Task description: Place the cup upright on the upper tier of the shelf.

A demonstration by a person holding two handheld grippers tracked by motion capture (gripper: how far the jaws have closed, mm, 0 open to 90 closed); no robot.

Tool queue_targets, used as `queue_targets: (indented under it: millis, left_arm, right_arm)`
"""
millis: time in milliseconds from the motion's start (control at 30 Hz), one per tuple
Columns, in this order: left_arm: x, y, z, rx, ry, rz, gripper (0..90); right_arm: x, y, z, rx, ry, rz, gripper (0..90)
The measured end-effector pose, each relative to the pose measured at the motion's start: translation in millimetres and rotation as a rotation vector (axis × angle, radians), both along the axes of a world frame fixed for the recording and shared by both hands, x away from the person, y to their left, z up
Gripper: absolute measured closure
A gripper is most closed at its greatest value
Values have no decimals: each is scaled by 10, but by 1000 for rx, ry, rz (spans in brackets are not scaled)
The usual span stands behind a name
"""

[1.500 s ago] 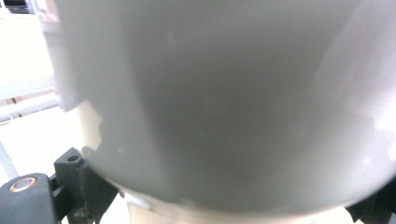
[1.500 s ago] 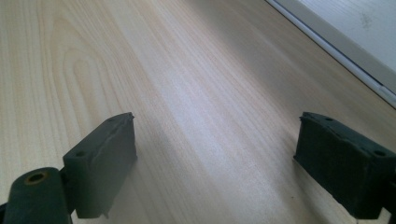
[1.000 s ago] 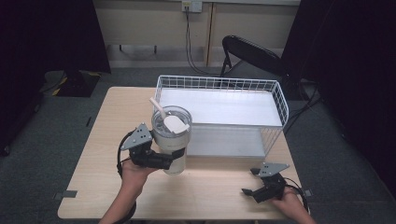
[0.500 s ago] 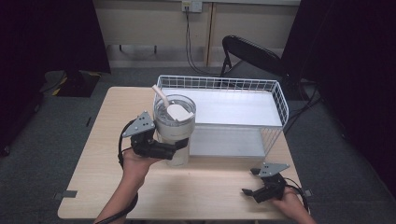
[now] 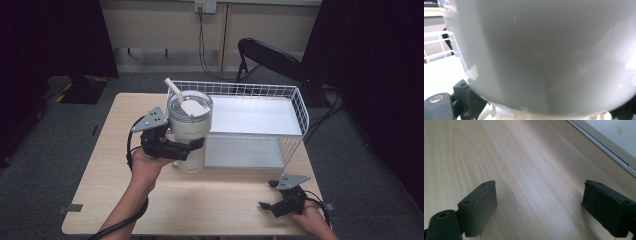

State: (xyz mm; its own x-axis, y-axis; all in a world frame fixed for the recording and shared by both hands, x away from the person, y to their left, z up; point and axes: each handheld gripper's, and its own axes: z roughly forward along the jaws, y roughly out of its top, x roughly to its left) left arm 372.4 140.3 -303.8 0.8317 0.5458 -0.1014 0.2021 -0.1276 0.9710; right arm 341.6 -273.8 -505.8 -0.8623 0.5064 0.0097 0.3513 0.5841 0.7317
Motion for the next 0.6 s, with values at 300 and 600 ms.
queue_targets:
  millis: [300, 600]
  left_arm:
    - [49, -44, 198, -11, 4, -4, 85]
    - [124, -102, 357, -14, 7, -10, 86]
  right_arm:
    - [0, 0, 0, 0, 0, 0, 117]
    - [0, 0, 0, 1, -1, 0, 117]
